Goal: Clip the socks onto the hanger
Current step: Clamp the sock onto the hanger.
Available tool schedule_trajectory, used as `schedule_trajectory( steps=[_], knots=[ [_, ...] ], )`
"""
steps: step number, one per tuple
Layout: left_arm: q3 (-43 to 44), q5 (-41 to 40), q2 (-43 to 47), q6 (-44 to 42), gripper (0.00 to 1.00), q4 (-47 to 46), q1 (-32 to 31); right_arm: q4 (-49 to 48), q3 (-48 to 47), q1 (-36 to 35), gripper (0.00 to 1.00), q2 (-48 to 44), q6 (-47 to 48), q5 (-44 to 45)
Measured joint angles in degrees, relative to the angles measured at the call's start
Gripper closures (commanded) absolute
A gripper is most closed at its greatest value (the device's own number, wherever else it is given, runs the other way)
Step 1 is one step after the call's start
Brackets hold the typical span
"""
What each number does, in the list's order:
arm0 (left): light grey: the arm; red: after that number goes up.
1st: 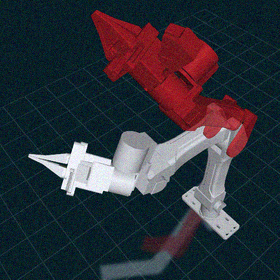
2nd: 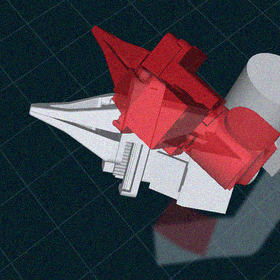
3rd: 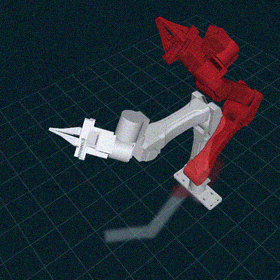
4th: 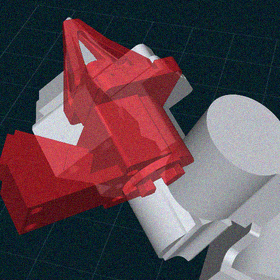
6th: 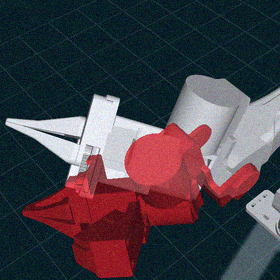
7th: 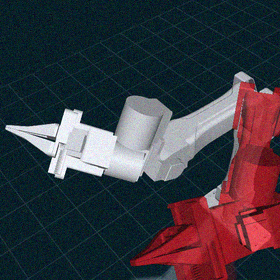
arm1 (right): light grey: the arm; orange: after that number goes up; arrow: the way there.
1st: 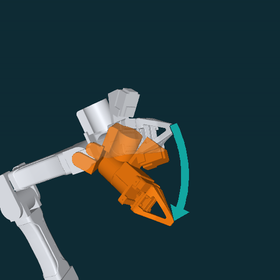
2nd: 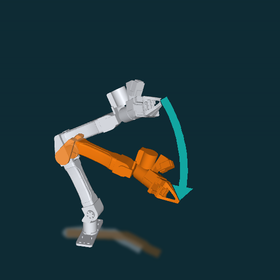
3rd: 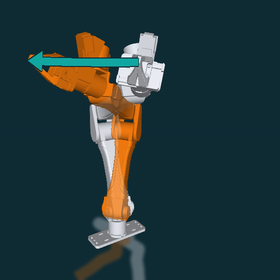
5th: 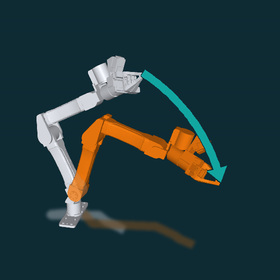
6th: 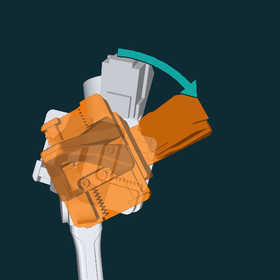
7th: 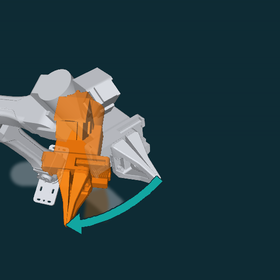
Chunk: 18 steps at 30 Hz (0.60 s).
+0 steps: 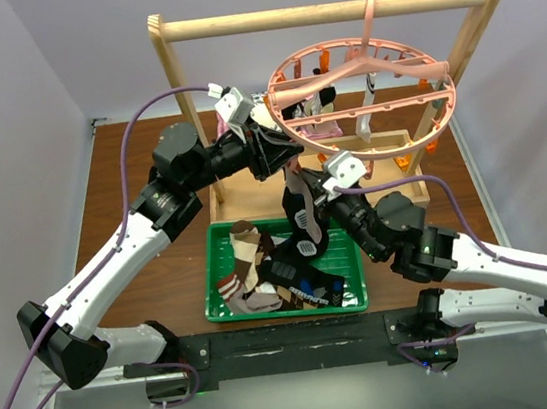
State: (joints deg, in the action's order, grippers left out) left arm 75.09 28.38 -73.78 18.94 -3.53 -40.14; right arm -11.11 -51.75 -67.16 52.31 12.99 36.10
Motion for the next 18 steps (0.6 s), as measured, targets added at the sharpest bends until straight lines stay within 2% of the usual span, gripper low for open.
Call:
schedule_trajectory(
  steps=[18],
  knots=[
    [0.0,0.04,0.2,0.02,1.0,0.0,0.0,3.37,1.03,0.04,1.0,-0.66,-2.91,-2.47]
  ],
)
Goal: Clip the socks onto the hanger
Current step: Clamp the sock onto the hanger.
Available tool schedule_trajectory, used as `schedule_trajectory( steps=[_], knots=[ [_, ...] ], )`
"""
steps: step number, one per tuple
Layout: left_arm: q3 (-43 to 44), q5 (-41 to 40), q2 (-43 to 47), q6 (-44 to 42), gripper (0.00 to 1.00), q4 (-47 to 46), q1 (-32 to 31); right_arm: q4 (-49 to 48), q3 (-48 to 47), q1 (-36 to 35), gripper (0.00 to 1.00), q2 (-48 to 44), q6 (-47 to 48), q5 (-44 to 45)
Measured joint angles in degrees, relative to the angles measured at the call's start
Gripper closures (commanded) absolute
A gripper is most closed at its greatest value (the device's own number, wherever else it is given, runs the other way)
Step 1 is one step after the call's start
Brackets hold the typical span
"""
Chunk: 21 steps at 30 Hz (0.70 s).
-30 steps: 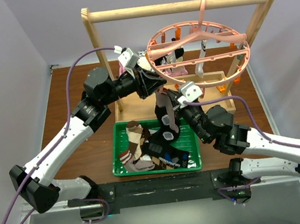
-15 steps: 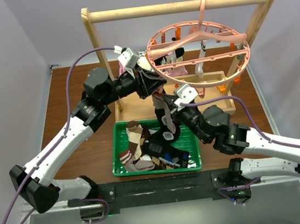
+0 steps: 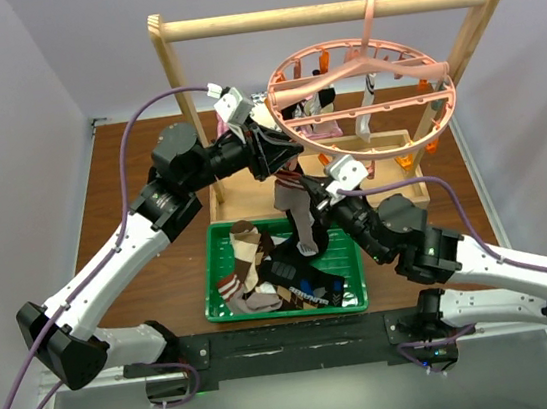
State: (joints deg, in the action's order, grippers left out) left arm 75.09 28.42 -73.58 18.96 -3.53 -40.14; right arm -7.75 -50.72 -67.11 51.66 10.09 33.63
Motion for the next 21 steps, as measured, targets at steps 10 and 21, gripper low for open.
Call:
schedule_trajectory(
  steps=[10,21],
  knots=[
    [-0.74,0.0,0.02,0.04,1.0,-0.33,0.0,-0.39,-0.02,0.0,1.0,-4.22,-0.2,-1.73],
    [-0.76,0.09,0.04,0.94,1.0,-0.39,0.0,-1.25,0.66,0.0,1.0,-3.17,0.0,-1.62]
  ],
)
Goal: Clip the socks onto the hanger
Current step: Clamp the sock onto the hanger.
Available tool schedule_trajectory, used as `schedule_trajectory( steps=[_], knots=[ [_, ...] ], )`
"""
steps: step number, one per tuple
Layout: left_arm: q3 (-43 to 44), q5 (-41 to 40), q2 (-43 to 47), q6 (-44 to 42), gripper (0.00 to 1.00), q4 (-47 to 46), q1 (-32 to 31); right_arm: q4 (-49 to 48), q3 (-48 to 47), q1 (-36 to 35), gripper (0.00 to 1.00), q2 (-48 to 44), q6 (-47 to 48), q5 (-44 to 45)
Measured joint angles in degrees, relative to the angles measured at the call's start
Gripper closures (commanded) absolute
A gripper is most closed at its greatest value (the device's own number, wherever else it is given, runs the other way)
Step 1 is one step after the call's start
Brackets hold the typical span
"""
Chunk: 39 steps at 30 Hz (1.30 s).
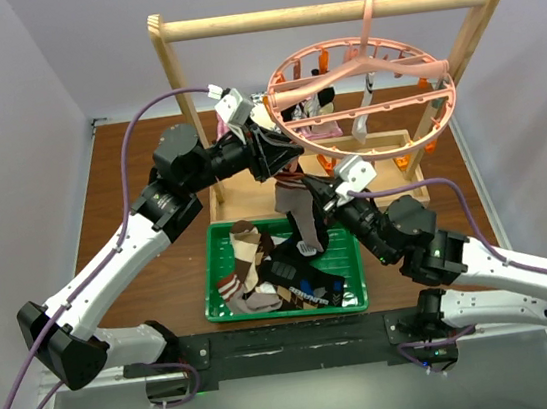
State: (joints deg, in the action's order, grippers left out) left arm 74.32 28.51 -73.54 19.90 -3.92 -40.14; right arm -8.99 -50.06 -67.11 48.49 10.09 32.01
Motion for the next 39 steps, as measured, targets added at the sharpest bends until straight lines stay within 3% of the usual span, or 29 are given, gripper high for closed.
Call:
schedule_trajectory(
  steps=[39],
  knots=[
    [-0.2,0.44,0.07,0.52,1.0,-0.72,0.0,-6.05,2.73,0.5,1.0,0.57,3.02,1.68]
  ],
)
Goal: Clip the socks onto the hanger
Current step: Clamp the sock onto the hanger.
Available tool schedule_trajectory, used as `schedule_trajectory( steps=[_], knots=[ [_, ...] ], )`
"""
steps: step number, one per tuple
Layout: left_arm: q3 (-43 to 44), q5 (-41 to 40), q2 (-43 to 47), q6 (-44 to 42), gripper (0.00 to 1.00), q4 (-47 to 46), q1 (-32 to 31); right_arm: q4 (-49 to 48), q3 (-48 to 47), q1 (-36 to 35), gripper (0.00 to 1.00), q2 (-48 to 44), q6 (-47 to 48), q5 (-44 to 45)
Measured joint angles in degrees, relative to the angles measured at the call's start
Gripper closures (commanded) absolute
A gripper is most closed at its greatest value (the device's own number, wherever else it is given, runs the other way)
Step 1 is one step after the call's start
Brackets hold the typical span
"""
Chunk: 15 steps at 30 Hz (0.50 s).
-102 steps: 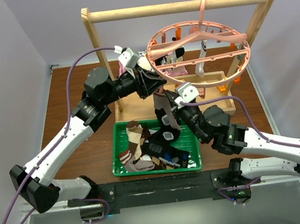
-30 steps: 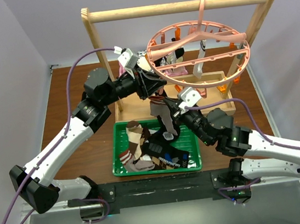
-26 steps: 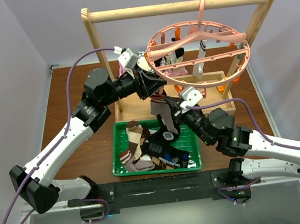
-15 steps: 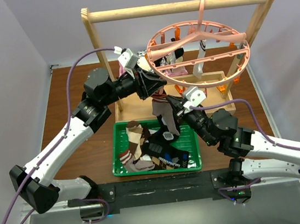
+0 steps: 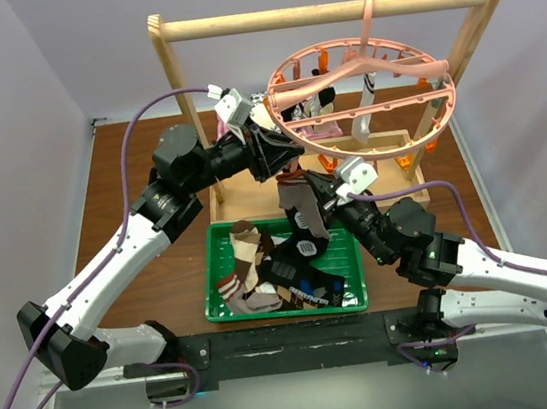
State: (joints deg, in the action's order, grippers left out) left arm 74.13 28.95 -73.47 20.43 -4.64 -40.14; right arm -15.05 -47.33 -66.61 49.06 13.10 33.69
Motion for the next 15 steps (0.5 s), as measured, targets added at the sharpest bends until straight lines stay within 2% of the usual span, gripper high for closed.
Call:
schedule_trajectory(
  steps=[15],
  knots=[
    [-1.73,0.0,1.03,0.09,1.0,-0.9,0.04,0.44,0.0,0.26,1.0,-3.26,-1.62,-0.44]
  ],
)
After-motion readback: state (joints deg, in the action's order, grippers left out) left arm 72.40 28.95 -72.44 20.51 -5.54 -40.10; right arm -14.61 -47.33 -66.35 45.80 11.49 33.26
